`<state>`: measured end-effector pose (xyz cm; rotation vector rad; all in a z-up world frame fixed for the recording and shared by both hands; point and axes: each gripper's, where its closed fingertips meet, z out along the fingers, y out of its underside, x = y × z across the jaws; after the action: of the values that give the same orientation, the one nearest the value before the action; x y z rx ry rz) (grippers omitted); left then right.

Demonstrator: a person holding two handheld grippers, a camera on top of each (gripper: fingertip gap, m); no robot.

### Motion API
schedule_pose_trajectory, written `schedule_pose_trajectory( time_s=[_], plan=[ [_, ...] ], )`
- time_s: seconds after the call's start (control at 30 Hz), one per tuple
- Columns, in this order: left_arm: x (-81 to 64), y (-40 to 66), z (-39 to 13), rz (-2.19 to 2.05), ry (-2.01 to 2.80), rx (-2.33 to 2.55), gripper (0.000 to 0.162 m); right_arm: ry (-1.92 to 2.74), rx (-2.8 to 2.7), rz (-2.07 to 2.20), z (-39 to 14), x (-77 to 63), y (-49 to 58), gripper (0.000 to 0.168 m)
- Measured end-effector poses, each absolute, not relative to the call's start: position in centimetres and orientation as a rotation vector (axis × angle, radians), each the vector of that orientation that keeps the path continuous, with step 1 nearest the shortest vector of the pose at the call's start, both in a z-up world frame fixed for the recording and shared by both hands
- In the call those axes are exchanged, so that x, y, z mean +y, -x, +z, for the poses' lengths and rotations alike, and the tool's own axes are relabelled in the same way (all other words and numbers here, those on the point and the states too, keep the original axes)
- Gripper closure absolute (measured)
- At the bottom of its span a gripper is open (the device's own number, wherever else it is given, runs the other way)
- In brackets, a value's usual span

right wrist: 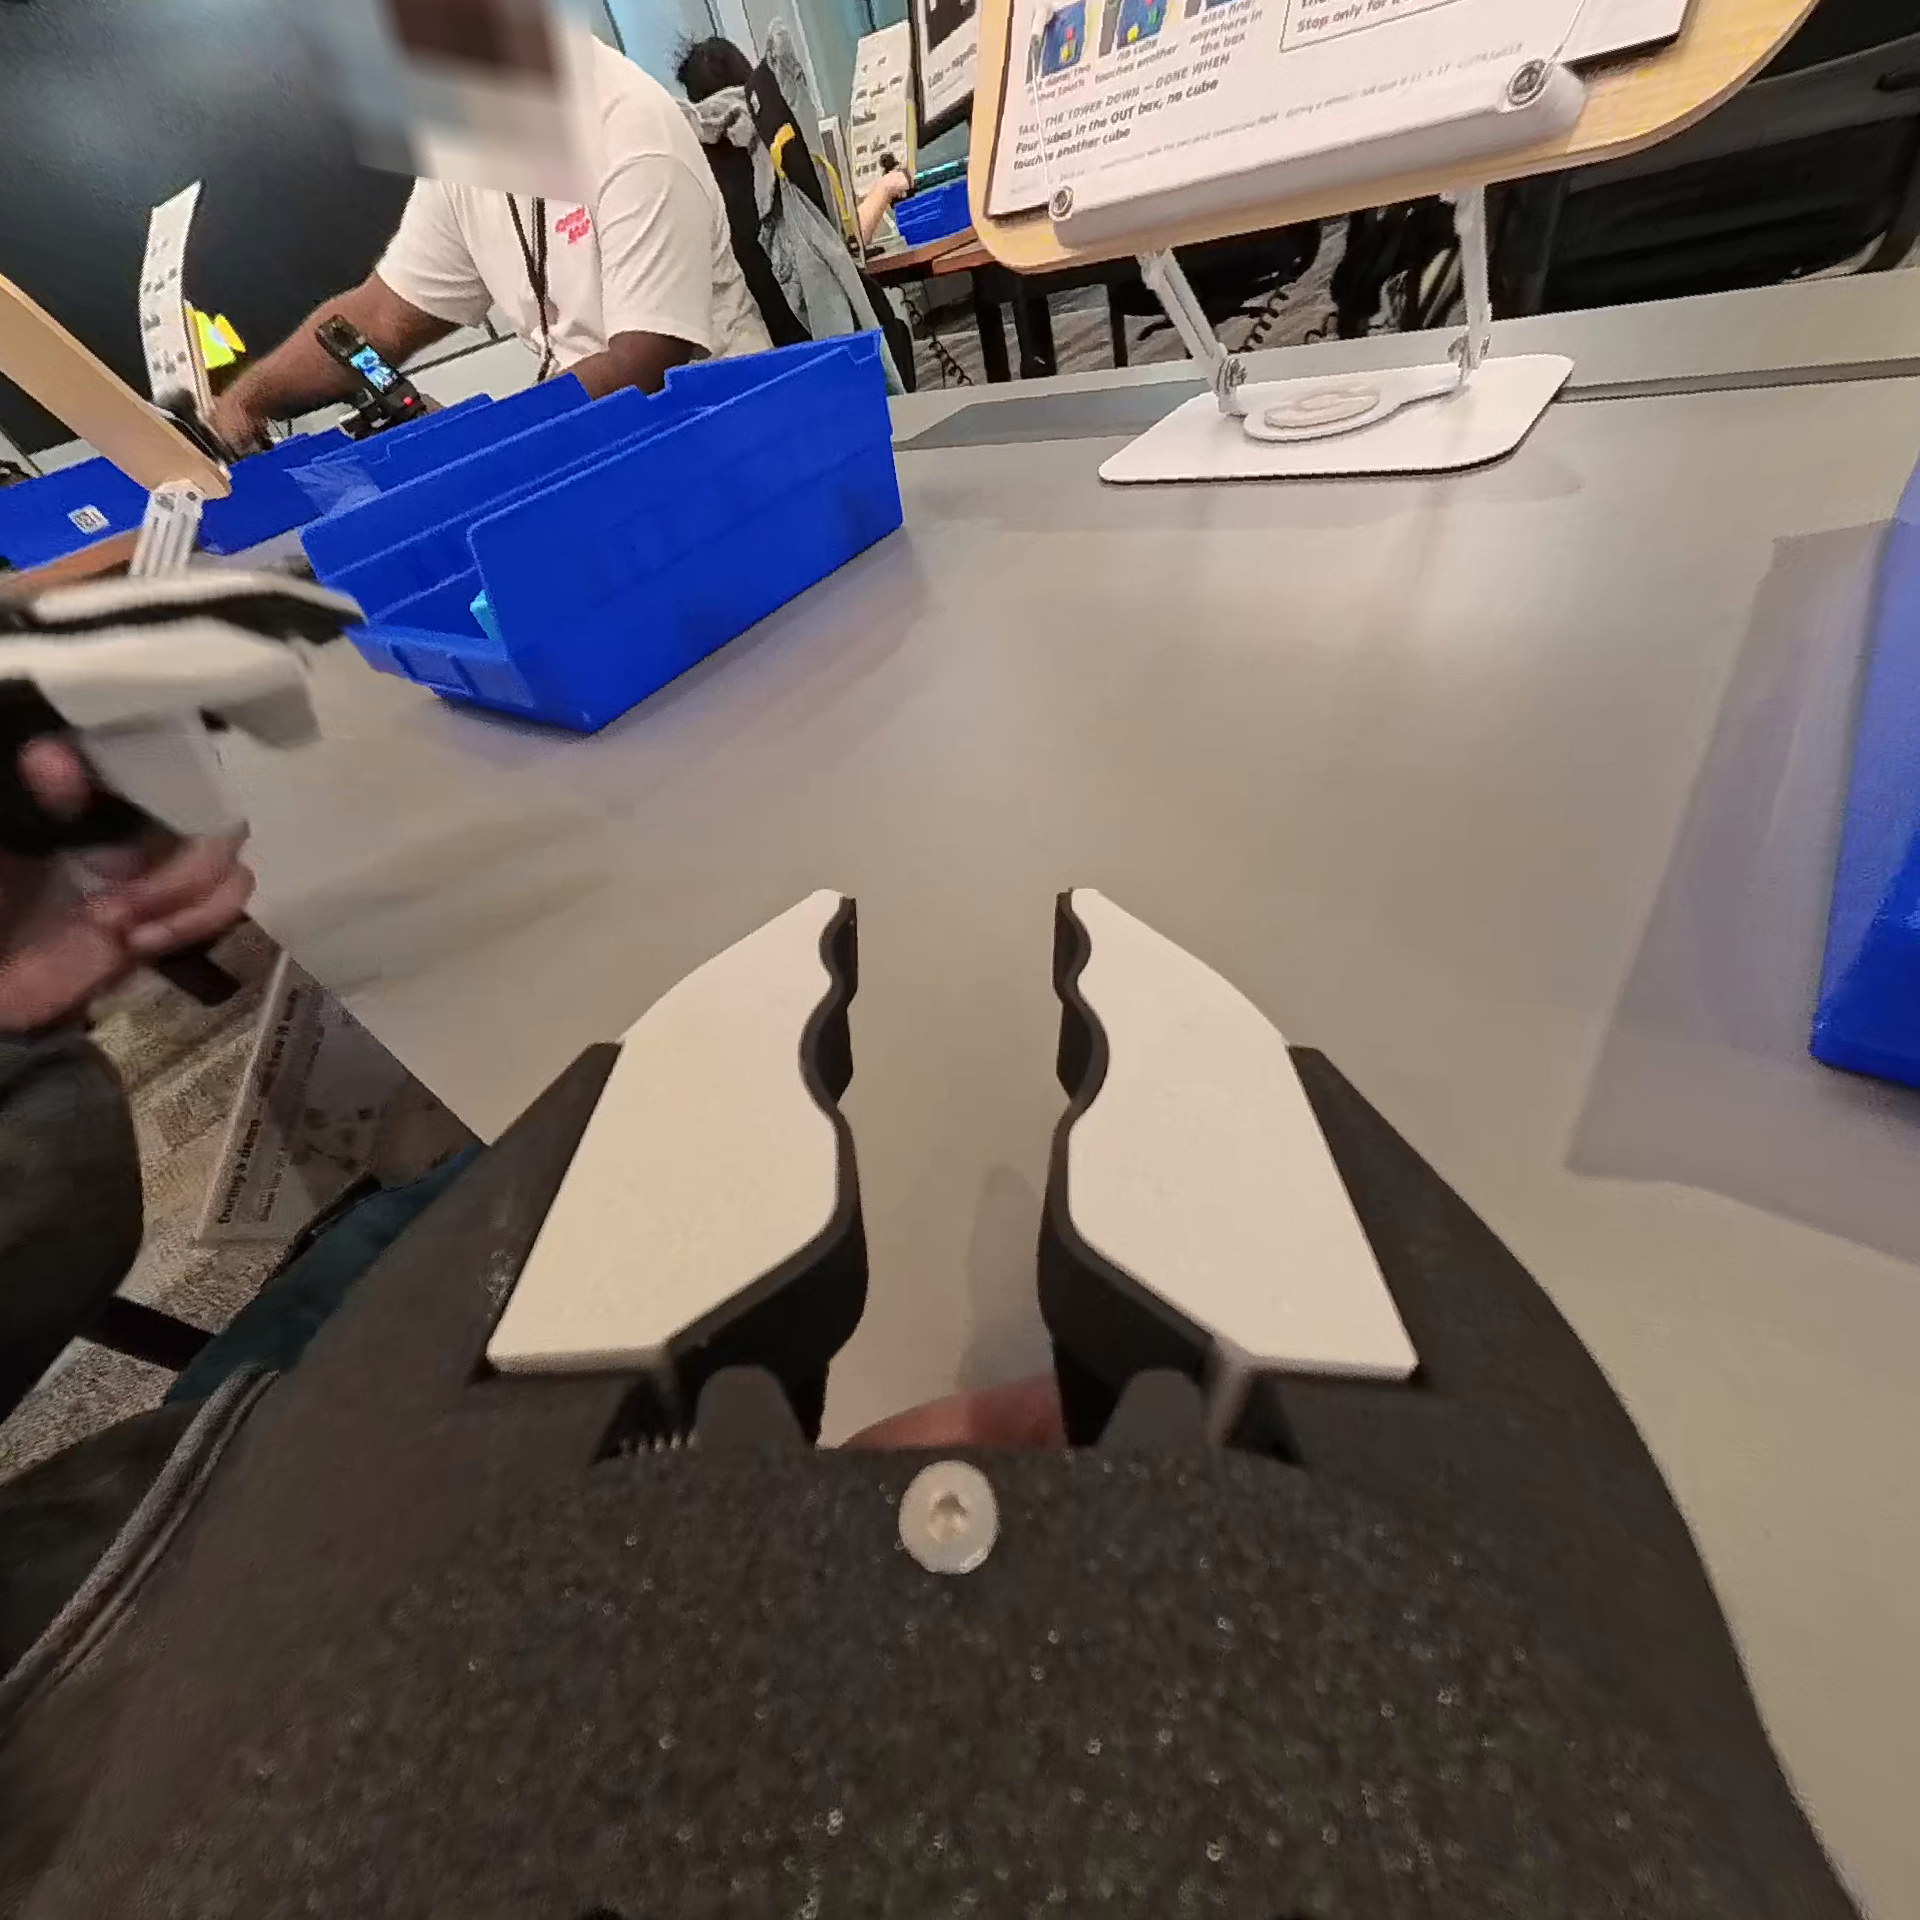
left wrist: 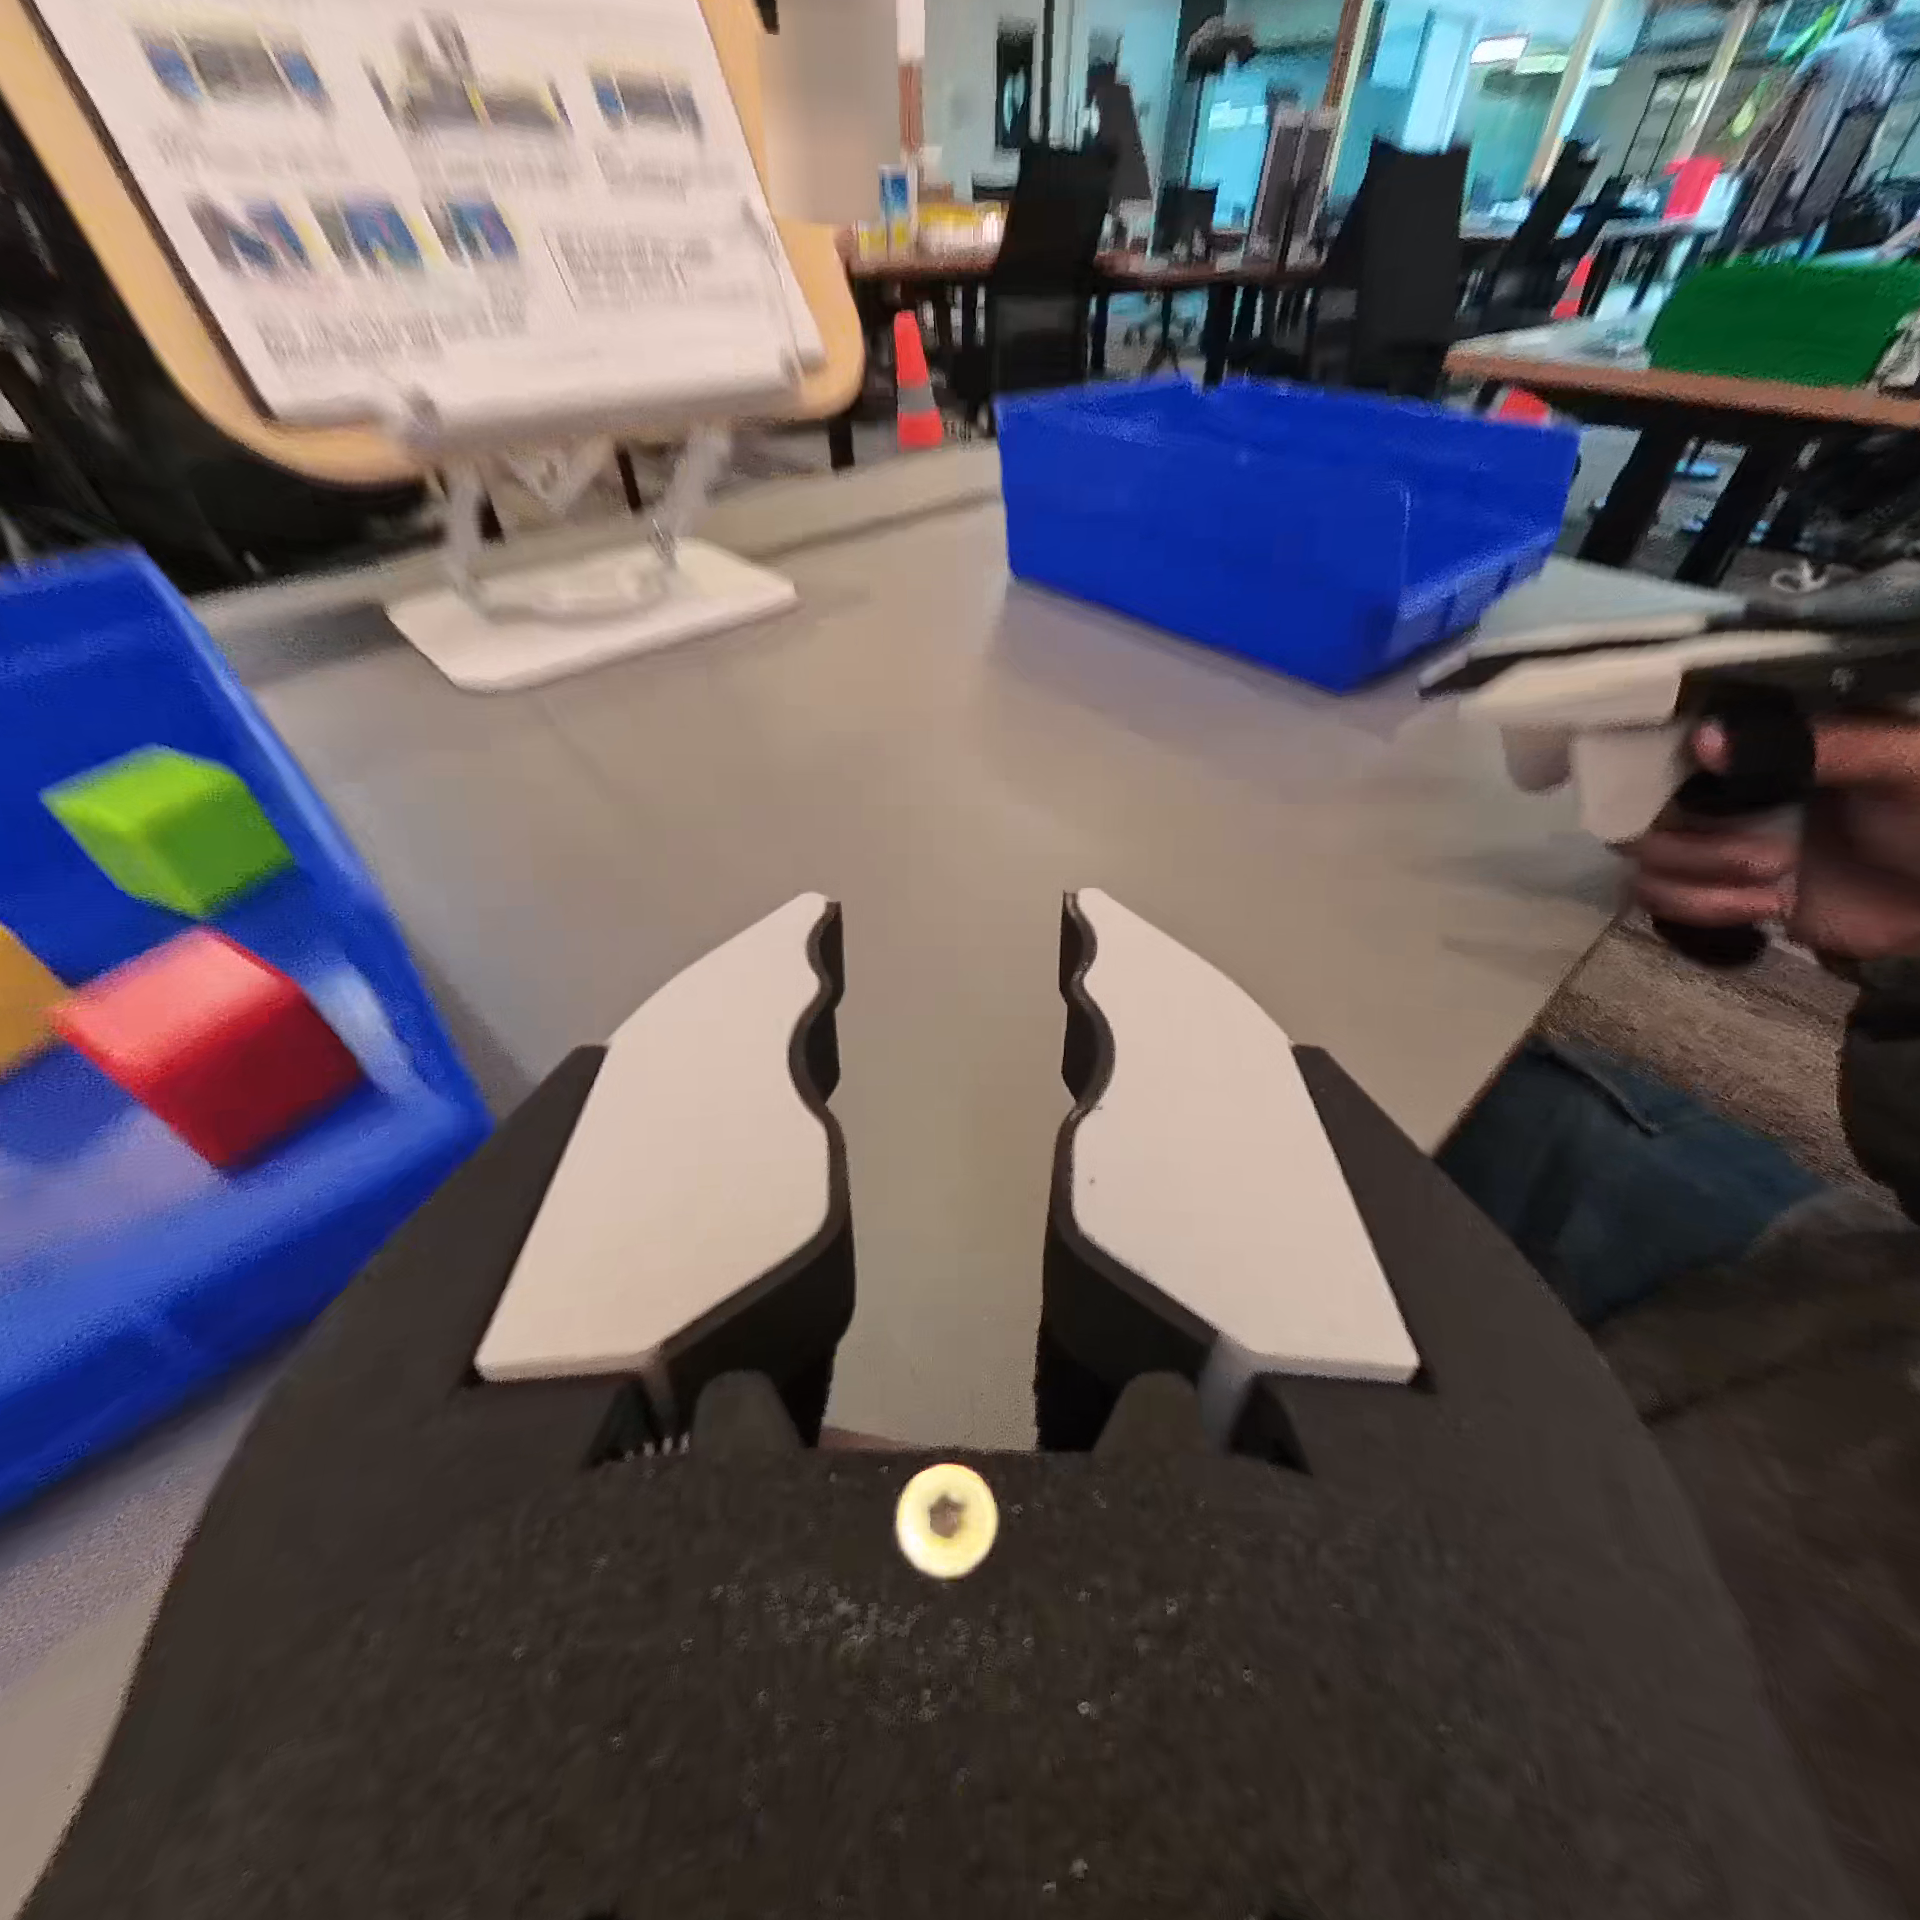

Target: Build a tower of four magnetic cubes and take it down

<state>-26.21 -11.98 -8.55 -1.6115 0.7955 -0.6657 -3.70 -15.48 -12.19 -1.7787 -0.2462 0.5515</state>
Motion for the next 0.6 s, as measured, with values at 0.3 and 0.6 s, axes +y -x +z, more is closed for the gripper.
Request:
schedule_pose_trajectory(
  time_s=[0.3, 0.6],
  plan=[
    [-0.4, 34.5, -1.6, -0.504, 1.751, 1.01, 0.117, 1.771, -0.287, 0.566, -12.2, -15.8, 4.4, 0.132],
    [11.9, 40.4, -11.6, 0.027, 2.269, 1.567, 0.116, 1.772, -0.286, 0.586, -12.3, -15.8, 4.4, 0.133]
  ],
)
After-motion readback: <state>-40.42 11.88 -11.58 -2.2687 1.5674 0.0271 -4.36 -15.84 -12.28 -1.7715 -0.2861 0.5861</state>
